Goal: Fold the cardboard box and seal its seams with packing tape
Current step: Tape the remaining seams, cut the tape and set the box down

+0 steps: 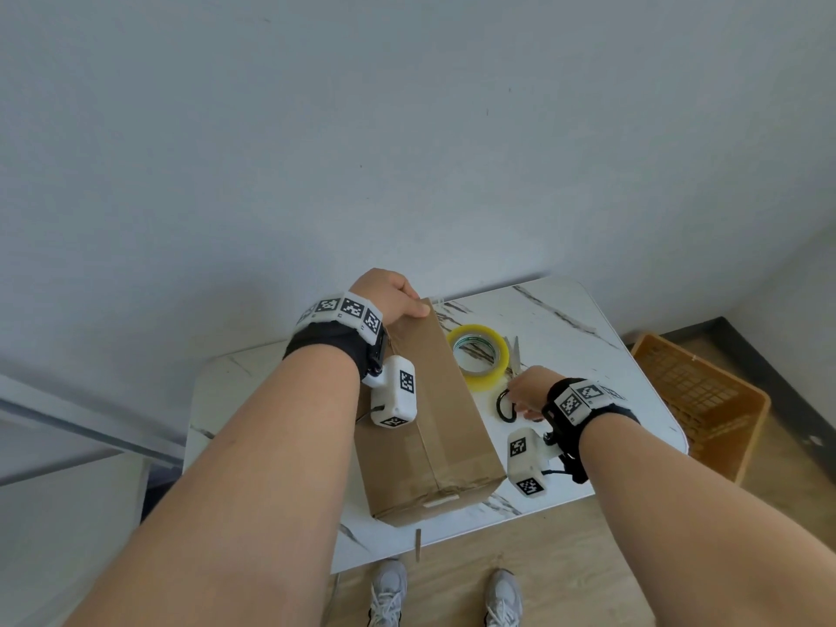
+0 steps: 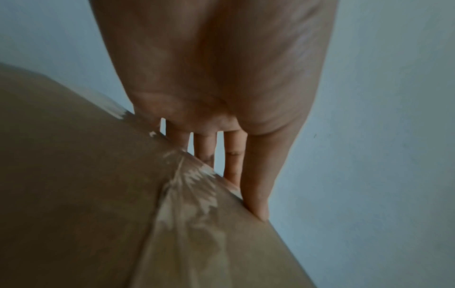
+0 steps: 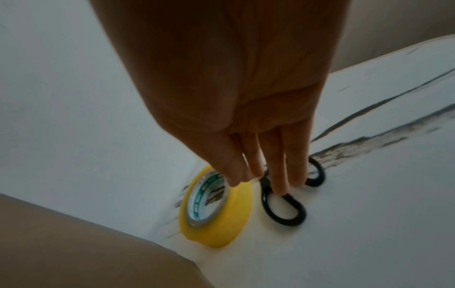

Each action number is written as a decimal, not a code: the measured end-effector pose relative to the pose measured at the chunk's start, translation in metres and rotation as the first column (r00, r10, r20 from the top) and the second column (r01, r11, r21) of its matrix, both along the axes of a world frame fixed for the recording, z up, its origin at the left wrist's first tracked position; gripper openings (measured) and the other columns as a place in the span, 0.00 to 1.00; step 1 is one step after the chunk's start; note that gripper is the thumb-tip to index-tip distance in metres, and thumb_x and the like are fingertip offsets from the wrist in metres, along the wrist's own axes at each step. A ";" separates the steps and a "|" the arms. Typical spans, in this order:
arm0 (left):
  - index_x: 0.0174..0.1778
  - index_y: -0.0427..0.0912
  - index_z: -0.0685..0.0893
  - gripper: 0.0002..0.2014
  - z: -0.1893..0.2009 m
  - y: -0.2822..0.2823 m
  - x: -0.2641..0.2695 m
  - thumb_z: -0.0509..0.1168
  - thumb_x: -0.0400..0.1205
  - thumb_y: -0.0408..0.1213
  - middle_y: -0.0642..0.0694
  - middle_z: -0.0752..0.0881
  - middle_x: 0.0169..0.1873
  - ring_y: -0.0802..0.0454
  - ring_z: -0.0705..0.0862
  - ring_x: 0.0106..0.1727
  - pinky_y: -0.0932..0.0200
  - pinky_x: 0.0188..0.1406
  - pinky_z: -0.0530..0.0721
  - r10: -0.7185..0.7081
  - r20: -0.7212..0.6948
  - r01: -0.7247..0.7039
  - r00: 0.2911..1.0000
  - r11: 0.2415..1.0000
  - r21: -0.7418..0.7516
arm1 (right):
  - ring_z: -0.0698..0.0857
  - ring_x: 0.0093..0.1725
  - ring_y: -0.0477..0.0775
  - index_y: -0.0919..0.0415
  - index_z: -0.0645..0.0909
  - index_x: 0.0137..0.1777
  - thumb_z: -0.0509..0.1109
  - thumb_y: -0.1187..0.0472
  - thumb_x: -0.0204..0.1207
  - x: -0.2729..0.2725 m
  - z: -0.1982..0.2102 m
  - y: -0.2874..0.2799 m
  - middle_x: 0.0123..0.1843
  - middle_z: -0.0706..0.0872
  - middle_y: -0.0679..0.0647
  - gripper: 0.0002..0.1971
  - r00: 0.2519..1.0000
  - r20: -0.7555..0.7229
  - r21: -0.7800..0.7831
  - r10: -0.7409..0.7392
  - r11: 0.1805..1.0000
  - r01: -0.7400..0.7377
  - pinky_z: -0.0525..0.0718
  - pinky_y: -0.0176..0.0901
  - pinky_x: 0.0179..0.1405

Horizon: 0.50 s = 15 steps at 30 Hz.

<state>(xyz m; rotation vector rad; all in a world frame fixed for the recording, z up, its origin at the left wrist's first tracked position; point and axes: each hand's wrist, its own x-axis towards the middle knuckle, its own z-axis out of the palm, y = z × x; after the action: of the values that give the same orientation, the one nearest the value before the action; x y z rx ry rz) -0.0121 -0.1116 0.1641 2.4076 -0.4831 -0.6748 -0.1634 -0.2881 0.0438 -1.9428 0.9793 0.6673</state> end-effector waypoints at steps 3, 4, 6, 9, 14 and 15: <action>0.49 0.40 0.89 0.12 0.002 -0.002 -0.001 0.76 0.74 0.41 0.49 0.86 0.47 0.52 0.82 0.49 0.58 0.52 0.79 -0.026 0.019 0.026 0.999 0.999 0.023 | 0.83 0.41 0.55 0.70 0.81 0.65 0.67 0.67 0.79 0.014 0.020 -0.002 0.47 0.84 0.59 0.16 0.976 0.176 0.024 -0.130 0.991 0.128 0.87 0.45 0.46; 0.50 0.39 0.89 0.12 0.003 -0.003 -0.001 0.75 0.74 0.41 0.49 0.86 0.47 0.52 0.82 0.49 0.58 0.52 0.79 -0.033 0.020 0.032 0.999 0.999 0.028 | 0.84 0.39 0.55 0.70 0.82 0.63 0.68 0.68 0.79 0.019 0.031 -0.002 0.46 0.85 0.60 0.14 0.954 0.235 0.062 -0.187 0.982 0.177 0.88 0.48 0.48; 0.52 0.39 0.89 0.13 0.003 -0.001 -0.002 0.74 0.76 0.42 0.48 0.86 0.49 0.51 0.82 0.50 0.58 0.52 0.79 -0.039 0.009 0.038 0.999 0.999 0.033 | 0.85 0.36 0.57 0.73 0.82 0.58 0.66 0.68 0.81 0.030 0.055 0.001 0.45 0.86 0.63 0.10 0.914 0.319 0.156 -0.252 0.965 0.212 0.88 0.52 0.50; 0.55 0.40 0.88 0.11 0.000 0.004 -0.002 0.72 0.78 0.40 0.47 0.87 0.55 0.50 0.83 0.55 0.60 0.53 0.77 -0.026 -0.024 0.026 0.999 1.000 -0.002 | 0.85 0.35 0.55 0.73 0.80 0.57 0.64 0.66 0.83 0.043 0.085 0.012 0.41 0.85 0.61 0.09 0.870 0.386 0.302 -0.308 0.933 0.197 0.88 0.47 0.44; 0.54 0.42 0.89 0.11 -0.005 0.009 -0.004 0.72 0.78 0.40 0.47 0.87 0.53 0.53 0.82 0.51 0.64 0.41 0.77 0.000 -0.037 -0.002 0.999 0.999 -0.050 | 0.87 0.42 0.58 0.68 0.81 0.51 0.68 0.53 0.82 0.058 0.096 0.036 0.42 0.85 0.60 0.15 0.898 0.330 0.437 -0.292 0.890 0.128 0.87 0.51 0.55; 0.54 0.42 0.88 0.11 -0.006 0.010 -0.004 0.72 0.78 0.41 0.48 0.86 0.52 0.53 0.82 0.50 0.65 0.40 0.77 0.000 -0.030 -0.002 1.000 0.998 -0.057 | 0.87 0.44 0.59 0.67 0.82 0.50 0.69 0.51 0.81 0.061 0.096 0.038 0.43 0.87 0.60 0.16 0.902 0.321 0.461 -0.290 0.880 0.119 0.87 0.53 0.58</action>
<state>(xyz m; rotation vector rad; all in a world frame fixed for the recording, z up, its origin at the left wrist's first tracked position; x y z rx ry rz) -0.0162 -0.1020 0.1581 2.3411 -0.4821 -0.6871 -0.1026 -0.2497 0.1398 -1.4701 0.7073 0.3229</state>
